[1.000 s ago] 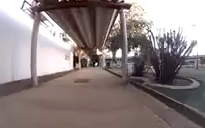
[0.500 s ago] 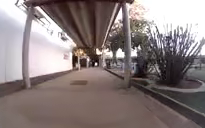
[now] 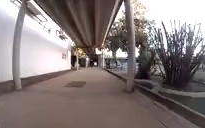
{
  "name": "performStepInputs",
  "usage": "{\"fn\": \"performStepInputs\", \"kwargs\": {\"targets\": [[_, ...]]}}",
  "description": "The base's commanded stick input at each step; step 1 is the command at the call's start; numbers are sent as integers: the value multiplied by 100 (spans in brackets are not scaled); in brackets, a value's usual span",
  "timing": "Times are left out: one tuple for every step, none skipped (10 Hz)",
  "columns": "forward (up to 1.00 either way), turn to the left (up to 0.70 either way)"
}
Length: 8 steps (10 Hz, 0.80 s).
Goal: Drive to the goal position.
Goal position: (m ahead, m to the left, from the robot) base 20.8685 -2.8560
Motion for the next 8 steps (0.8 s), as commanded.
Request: {"fn": "performStepInputs", "kwargs": {"targets": [[70,25],[70,35],[70,26],[70,9],[70,0],[70,0],[70,0],[70,0]]}}
